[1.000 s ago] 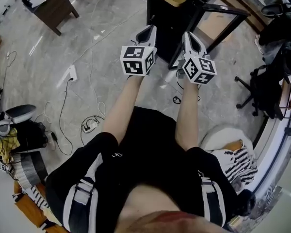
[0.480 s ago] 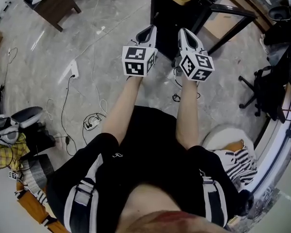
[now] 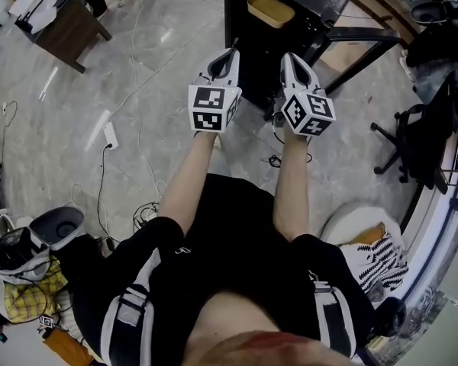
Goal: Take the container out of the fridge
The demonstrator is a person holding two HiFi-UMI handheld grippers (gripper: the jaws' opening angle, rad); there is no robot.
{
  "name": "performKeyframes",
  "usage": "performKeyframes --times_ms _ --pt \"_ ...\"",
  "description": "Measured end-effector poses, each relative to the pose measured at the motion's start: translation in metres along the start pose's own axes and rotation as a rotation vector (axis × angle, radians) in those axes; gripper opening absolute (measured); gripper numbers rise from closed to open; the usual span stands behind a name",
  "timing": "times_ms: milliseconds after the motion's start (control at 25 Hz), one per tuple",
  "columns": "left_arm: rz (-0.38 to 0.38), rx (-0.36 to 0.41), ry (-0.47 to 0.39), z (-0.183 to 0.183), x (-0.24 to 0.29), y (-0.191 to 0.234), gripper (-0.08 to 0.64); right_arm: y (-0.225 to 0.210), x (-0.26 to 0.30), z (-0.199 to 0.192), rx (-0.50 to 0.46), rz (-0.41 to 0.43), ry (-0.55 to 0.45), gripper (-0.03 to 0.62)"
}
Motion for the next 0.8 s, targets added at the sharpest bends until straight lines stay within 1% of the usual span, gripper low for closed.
performKeyframes --times_ms 200,280,480,640,680,720,760,800 --pt "-0.028 -0.03 0.048 -0.019 0.058 0.058 0.011 -0.001 0.075 -0.031 0.004 -0.028 0.049 0.012" --pt "-0.043 -0.043 0.073 -0.026 0.08 0.074 0.011 -0.006 0.098 -0.044 0.015 -0.045 0.079 0.012" --pt "-0.084 -0.077 0.115 -0.036 0.128 0.101 0.011 -0.017 0.145 -0.056 0.003 -0.083 0.125 0.012" --pt "-0.113 -0.094 0.144 -0.046 0.158 0.11 0.011 -0.029 0.162 -0.062 -0.031 -0.107 0.155 0.012" --pt "-0.117 -0.098 0.149 -0.047 0.164 0.11 0.011 -0.035 0.165 -0.064 -0.067 -0.114 0.175 0.012" --pt "-0.121 -0.1 0.152 -0.049 0.171 0.11 0.011 -0.04 0.169 -0.064 -0.136 -0.123 0.204 0.012" --pt "-0.124 -0.103 0.155 -0.05 0.177 0.11 0.011 -0.044 0.173 -0.064 -0.24 -0.134 0.242 0.012" --pt "-0.126 -0.108 0.158 -0.051 0.181 0.109 0.011 -0.045 0.176 -0.062 -0.364 -0.139 0.282 0.013"
Point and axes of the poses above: the fingertips, and each gripper's own axes: x forward along the fingers, y to its left, z out of its top, the point moved 2 cm from there along -x, backward along the fingers, and after that the axes turned 4 degrees about -y, right-handed, at the moved point
